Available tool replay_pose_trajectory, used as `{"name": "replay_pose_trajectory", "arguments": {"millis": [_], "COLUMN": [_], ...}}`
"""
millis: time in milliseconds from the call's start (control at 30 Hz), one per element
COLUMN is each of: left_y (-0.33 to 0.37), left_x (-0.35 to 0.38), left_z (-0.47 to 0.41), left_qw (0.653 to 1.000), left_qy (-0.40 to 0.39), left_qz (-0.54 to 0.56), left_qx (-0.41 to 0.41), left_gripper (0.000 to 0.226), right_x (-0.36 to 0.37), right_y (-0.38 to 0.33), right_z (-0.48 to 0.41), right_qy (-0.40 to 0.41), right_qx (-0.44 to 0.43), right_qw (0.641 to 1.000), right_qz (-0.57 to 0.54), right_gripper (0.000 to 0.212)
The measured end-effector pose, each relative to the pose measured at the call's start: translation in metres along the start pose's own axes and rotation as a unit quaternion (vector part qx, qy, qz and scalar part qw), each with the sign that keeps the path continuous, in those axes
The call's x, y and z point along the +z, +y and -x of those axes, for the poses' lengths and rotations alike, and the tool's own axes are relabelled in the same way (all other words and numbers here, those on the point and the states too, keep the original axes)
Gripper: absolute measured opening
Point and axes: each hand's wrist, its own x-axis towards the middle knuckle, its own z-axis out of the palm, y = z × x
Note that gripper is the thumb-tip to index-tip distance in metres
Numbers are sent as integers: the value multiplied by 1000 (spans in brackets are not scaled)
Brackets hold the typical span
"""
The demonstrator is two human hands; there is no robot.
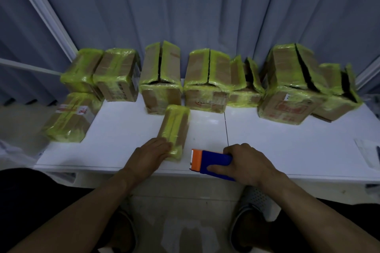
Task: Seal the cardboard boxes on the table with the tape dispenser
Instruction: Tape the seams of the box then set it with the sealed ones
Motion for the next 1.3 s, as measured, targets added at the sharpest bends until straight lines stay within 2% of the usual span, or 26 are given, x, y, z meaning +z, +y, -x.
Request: {"name": "replay_pose_trajectory", "arguments": {"millis": [67, 167, 300, 533, 833, 1100, 1300], "left_y": [0, 5, 11, 20, 8, 11, 20], "left_x": [-1, 0, 0, 3, 17, 21, 18], "left_z": [0, 1, 4, 0, 0, 3, 3], "left_qw": [1000, 1000, 998, 998, 999, 998, 994], "left_qy": [-1, -9, -57, -8, 20, 34, 47], "left_qz": [-2, -11, -22, -23, 0, 22, 64], "left_qx": [4, -3, -16, -59, -37, -50, -81], "left_gripper": [41, 30, 46, 42, 32, 34, 39], "right_x": [3, 7, 14, 26, 33, 38, 46], "right_y": [3, 7, 11, 5, -13, -27, -37], "right_z": [0, -4, -13, -35, -61, -72, -66], "right_qy": [-3, -4, -4, -17, -32, -45, -22], "right_qx": [1, 8, 12, 22, 29, 27, 32], "right_qw": [1000, 1000, 1000, 999, 997, 994, 991], "right_qz": [2, 9, 23, 46, 62, 91, 124], "right_gripper": [55, 58, 61, 67, 66, 68, 67]}}
